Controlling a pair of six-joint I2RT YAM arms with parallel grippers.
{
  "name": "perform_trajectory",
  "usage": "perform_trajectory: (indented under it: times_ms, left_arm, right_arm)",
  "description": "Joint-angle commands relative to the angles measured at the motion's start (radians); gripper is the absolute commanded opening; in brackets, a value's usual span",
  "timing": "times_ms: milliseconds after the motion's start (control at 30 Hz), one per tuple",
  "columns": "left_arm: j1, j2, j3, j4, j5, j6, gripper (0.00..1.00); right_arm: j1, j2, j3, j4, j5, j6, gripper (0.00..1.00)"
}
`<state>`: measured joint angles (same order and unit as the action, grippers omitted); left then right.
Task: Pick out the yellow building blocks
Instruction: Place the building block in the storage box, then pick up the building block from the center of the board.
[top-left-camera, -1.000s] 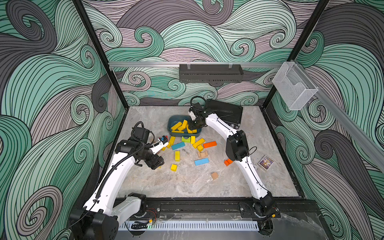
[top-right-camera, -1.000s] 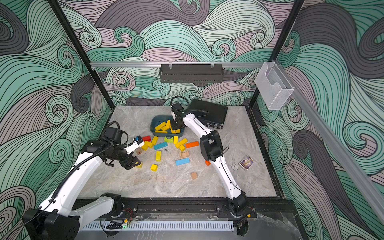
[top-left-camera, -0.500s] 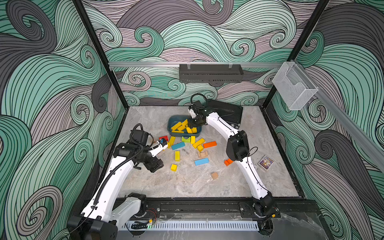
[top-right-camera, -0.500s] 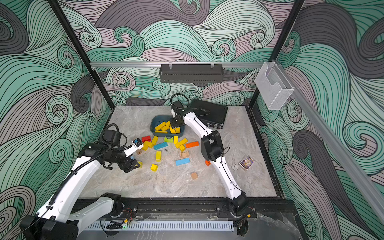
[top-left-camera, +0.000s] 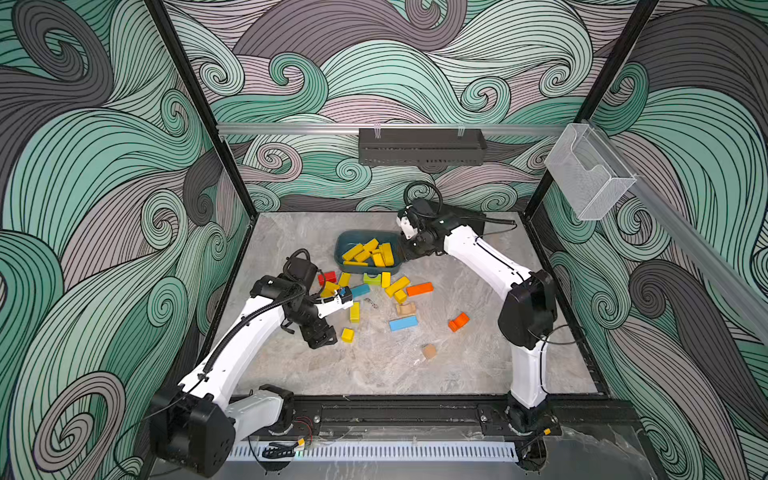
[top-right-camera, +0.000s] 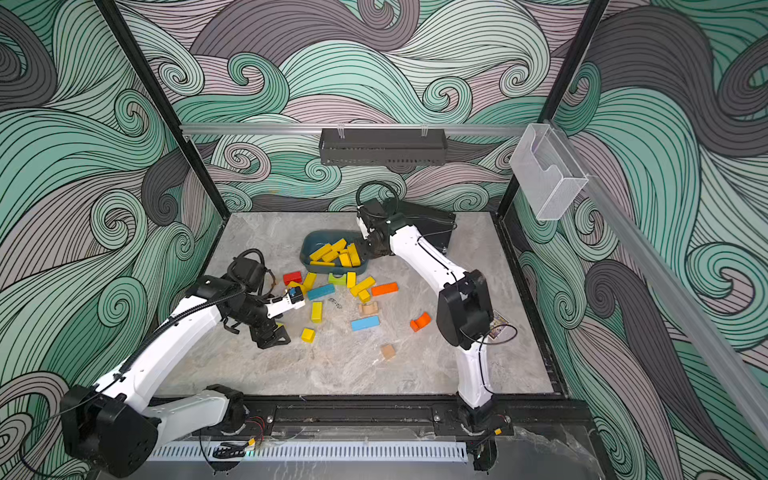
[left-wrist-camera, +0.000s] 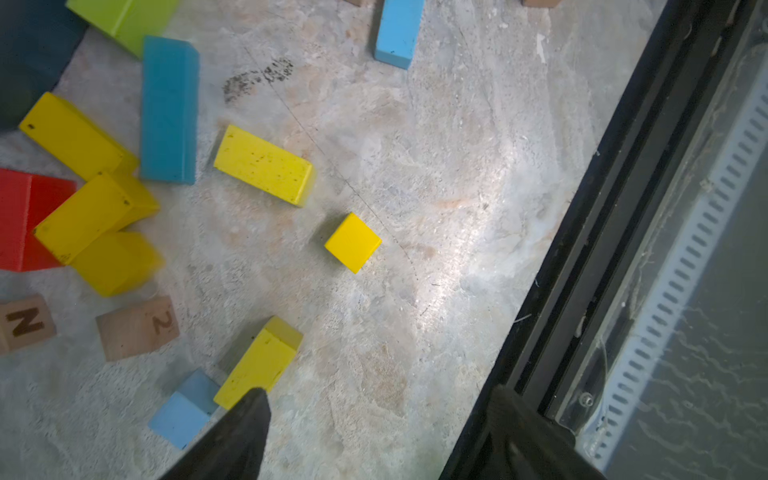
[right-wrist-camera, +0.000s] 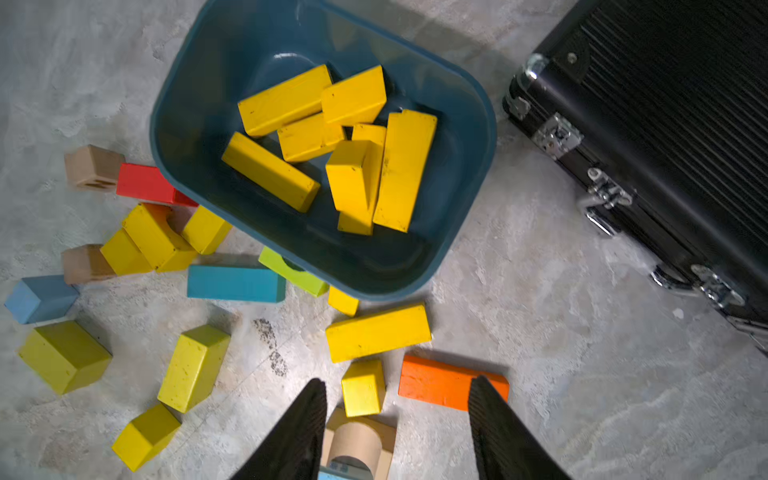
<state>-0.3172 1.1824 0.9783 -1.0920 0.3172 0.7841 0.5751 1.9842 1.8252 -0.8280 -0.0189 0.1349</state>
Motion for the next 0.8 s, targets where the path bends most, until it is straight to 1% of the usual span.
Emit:
perform_trajectory:
  times_ms: [0,133,267,400,533,633,767]
  left_arm:
    - [-0.081,0.043,-0.015,0.037,-0.043,0.051,0.83]
    - [-0.158,0.100,-0.048,0.128,-0.113,0.091,0.83]
    - [-0.181,0.187,-0.037,0.159,-0.130,0.120,0.81]
    - [-0.197,0.295,-0.006,0.176,-0.177,0.113,0.79]
    - [-0.220,0.344,-0.005,0.211,-0.190,0.121,0.78]
    - [-0.238,0.369,-0.009,0.244,-0.207,0.121,0.77]
    - [-0.255,0.409,-0.006,0.277,-0.233,0.114,0.76]
  right_arm:
    - [0.005,-0.105,-0.128,0.010,0.029,0.027,0.56]
    - [0.020,-0.263,-0.340,0.070,0.010,0.079,0.55]
    - [0.043,-0.382,-0.491,0.085,0.027,0.118,0.54]
    - [0.061,-0.503,-0.624,0.092,0.048,0.158,0.54]
    - [0.065,-0.629,-0.757,0.106,0.065,0.204,0.54]
    - [0.065,-0.705,-0.827,0.114,0.078,0.226,0.54]
    - [0.064,-0.760,-0.870,0.114,0.088,0.235,0.54]
